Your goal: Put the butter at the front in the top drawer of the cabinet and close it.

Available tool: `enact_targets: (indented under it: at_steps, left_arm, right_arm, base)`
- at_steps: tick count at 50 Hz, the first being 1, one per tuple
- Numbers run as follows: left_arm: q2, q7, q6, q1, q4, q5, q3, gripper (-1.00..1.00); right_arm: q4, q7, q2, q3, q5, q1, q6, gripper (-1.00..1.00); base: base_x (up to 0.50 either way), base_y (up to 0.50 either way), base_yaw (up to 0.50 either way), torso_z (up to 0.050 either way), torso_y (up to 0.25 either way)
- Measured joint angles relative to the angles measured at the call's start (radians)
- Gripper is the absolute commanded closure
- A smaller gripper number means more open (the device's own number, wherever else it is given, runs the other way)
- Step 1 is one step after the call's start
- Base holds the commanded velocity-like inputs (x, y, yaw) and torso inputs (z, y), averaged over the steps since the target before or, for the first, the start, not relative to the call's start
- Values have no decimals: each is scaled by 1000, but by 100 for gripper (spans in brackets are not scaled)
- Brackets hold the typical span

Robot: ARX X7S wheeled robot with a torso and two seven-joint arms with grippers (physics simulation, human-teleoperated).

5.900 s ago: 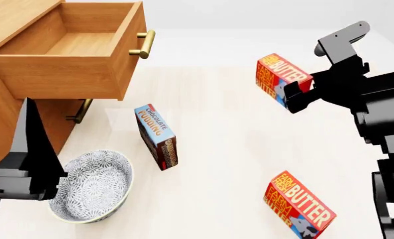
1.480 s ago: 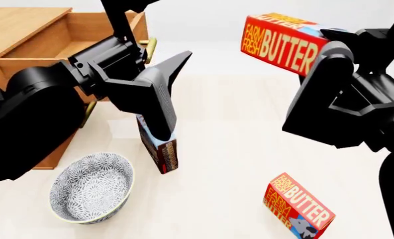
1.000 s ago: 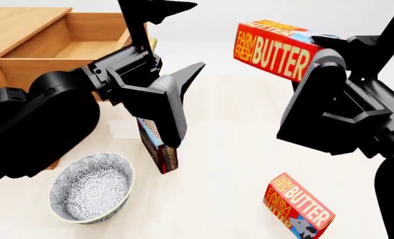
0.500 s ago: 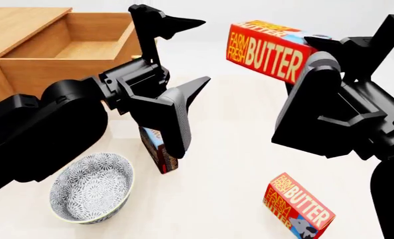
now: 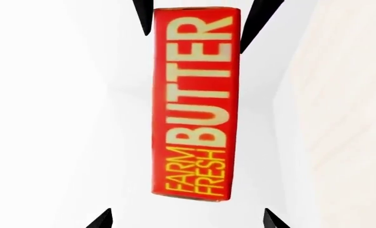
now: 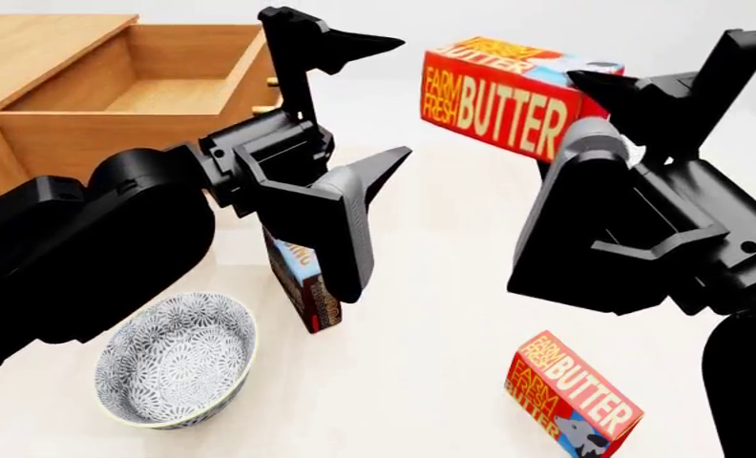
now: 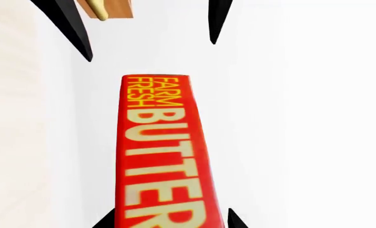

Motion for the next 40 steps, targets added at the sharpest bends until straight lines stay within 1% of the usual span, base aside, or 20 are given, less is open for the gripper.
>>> enact_targets:
  at_steps: [18,40]
  left_arm:
    - [14,4,12,2,-21,-3,1,-100]
    - [33,4,31,-1,-57,-8,-3,-100]
  right_arm:
    - [-18,-30,-16,-32,-60,5,2,100]
    - [-43,-58,-30,-28,-98,-17,13,100]
  base:
    - [0,0,0,1,1]
    - [0,0,0,0,1]
